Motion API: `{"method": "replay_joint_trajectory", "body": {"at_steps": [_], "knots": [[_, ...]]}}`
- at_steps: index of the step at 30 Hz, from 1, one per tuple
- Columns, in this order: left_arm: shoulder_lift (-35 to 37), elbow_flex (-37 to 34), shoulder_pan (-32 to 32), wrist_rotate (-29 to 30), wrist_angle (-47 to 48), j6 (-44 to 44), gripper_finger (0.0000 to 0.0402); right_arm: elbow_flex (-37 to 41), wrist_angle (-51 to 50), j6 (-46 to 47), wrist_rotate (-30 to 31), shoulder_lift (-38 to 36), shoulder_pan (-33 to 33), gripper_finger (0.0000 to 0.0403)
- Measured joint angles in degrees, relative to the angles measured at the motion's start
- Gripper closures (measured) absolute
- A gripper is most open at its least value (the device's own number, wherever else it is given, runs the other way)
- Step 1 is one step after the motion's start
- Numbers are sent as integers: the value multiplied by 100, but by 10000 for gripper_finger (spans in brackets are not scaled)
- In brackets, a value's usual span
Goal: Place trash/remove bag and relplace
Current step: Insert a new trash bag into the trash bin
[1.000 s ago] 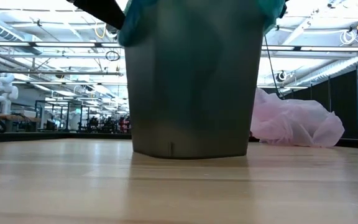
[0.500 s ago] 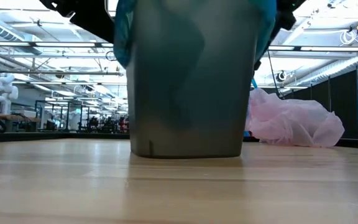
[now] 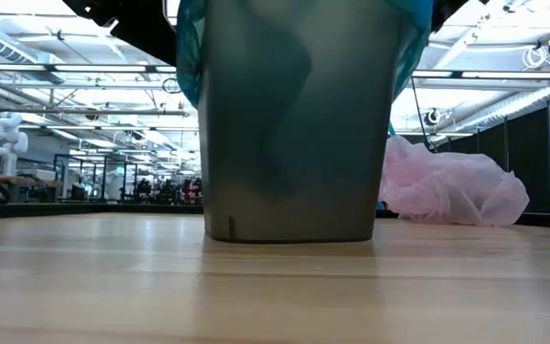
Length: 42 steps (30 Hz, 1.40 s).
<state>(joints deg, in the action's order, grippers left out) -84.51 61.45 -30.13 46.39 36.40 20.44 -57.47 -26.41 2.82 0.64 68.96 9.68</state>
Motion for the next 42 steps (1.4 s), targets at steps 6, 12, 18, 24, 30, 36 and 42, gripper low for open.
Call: {"method": "replay_joint_trajectory", "body": {"at_steps": [6, 12, 18, 24, 30, 36, 42], "knots": [[0, 0, 0, 0, 9, 7, 401, -4, -603, 404, 96, -1046, -311, 403], [0, 0, 0, 37, 11, 18, 401, 199, -937, 1343, 750, -1330, -1765, 403], [0, 0, 4, 39, 3, 27, 401, 785, -12, 1739, 2802, -1043, -3485, 403], [0, 0, 4, 40, 0, 29, 401, 1003, 964, 1573, 3889, -334, -4079, 403], [2, 0, 17, 42, 9, 27, 401, 1008, 963, 2114, 3965, 567, -4086, 403], [2, 2, 22, 48, 9, 27, 401, 1008, 916, 2568, 3806, 1065, -4200, 403], [2, 2, 20, 86, 14, 27, 402, 860, 965, 2746, 4010, 713, -4738, 403]]}}
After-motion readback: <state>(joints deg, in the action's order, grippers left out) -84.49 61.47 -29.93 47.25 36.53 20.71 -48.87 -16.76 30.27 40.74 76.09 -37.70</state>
